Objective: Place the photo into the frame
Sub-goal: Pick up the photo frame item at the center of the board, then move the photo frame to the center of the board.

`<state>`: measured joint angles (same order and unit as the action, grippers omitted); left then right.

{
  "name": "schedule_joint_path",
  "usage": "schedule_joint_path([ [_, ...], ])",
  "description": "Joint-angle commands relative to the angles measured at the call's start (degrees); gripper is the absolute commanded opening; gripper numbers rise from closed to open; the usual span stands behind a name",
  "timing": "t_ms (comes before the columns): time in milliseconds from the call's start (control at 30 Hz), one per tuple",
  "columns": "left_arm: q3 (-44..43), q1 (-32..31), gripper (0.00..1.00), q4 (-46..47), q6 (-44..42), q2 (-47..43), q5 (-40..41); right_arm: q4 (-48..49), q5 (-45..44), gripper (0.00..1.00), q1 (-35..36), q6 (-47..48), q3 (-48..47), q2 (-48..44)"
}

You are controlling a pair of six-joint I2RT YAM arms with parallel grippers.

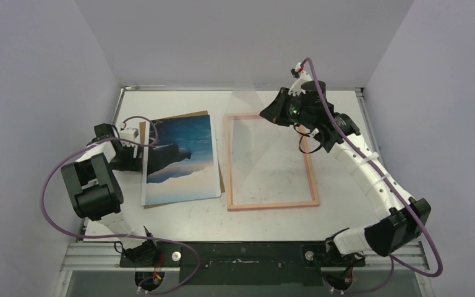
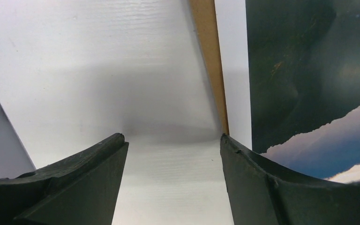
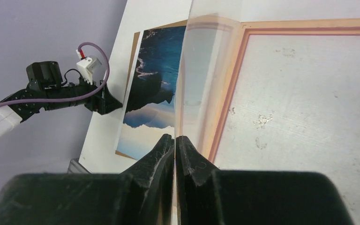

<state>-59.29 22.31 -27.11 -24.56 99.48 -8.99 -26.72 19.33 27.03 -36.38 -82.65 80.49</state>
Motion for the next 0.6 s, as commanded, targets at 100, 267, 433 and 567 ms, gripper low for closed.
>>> schedule_joint_path([
  [100,-10.3,-4.1,0.78,-13.4,3.0,-6.2,-3.6,-4.3,-0.8,0.05,-4.0,1.8,-5.4,-6.0],
  [267,-16.4,-12.5,0.88,-18.8,6.5,-10.4,-4.3,-6.6,-0.6,0.05,-6.3,2.5,-8.6,-7.2],
  [433,-20.0,-25.6,0.93,-19.2,14.0,-10.8,-7.0,-8.9,-2.5,0.05,-7.9,3.4,-10.4,-8.5],
  [567,-21.4,-35.2,0.96,-15.2,21.3,-7.0,-9.7,-12.3,-6.1,0.05,-9.0,4.4,-12.7,-9.8],
])
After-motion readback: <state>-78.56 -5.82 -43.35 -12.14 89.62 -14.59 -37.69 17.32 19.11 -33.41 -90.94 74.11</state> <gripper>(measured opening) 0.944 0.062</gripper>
